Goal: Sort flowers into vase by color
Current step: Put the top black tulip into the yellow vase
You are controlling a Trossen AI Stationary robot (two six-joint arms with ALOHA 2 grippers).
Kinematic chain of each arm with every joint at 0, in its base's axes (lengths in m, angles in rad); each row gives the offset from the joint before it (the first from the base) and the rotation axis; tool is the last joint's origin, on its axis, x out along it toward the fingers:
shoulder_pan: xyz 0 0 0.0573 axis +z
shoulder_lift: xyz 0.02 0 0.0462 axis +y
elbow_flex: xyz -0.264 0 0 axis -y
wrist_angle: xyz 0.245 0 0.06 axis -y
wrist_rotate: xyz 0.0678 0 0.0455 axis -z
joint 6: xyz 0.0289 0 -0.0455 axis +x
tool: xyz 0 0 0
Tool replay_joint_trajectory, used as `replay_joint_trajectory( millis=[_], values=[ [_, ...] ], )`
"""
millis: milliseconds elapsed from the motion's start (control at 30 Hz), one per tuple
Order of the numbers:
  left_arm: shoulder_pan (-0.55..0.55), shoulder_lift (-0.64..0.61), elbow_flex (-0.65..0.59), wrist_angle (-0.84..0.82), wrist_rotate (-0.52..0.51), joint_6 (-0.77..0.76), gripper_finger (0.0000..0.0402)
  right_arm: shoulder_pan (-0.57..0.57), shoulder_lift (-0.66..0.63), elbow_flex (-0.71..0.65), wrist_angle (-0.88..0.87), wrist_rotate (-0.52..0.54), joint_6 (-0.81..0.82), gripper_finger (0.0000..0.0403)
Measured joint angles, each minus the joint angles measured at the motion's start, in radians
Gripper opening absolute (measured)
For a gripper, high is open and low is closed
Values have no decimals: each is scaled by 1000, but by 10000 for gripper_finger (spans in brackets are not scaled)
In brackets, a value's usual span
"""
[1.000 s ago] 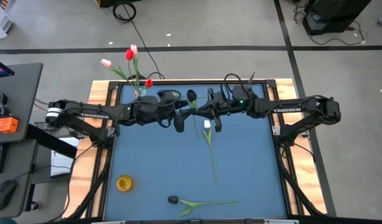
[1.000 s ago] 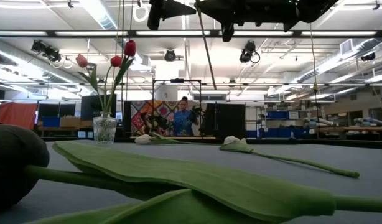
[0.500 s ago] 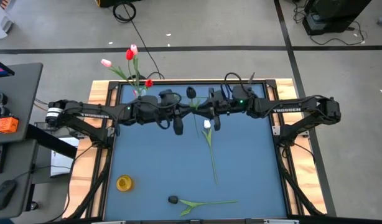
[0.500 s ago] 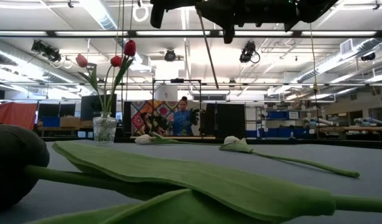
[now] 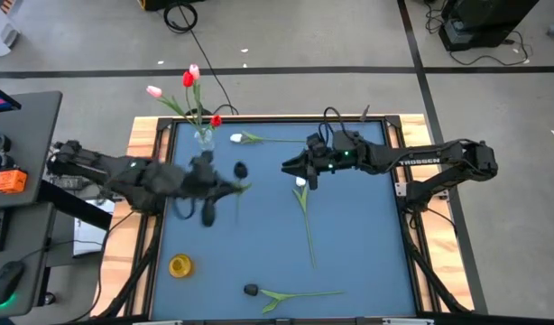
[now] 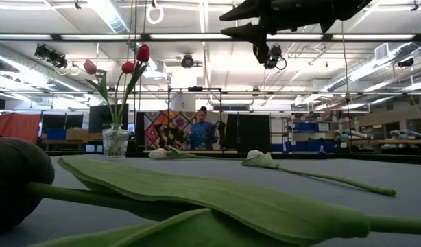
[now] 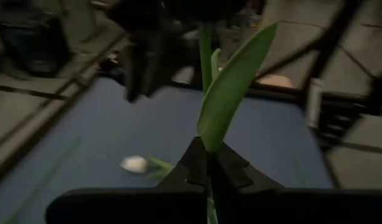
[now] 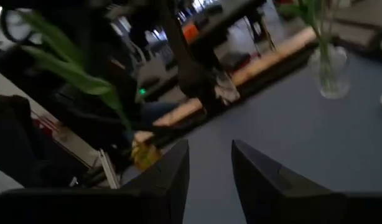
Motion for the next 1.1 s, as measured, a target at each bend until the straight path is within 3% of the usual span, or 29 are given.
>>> replay_joint_trajectory(
  millis=[233,500,833,967,1100],
  values=[
    [-370,-77,0,-104,-167,-51,4,111,-2,0,-65,174,162,128],
    [-714,-122,0,-161,-306,-64,4,247,3,0,-66,515,361,128],
    [-1183,-145,0,-359,-716,-249,3,401,4,0,-66,832,540,127],
    [-1295,-142,0,-402,-810,-309,3,450,4,0,-66,914,577,127],
    [-1343,-114,0,-551,-850,-469,3,487,4,0,-65,973,582,127]
  ],
)
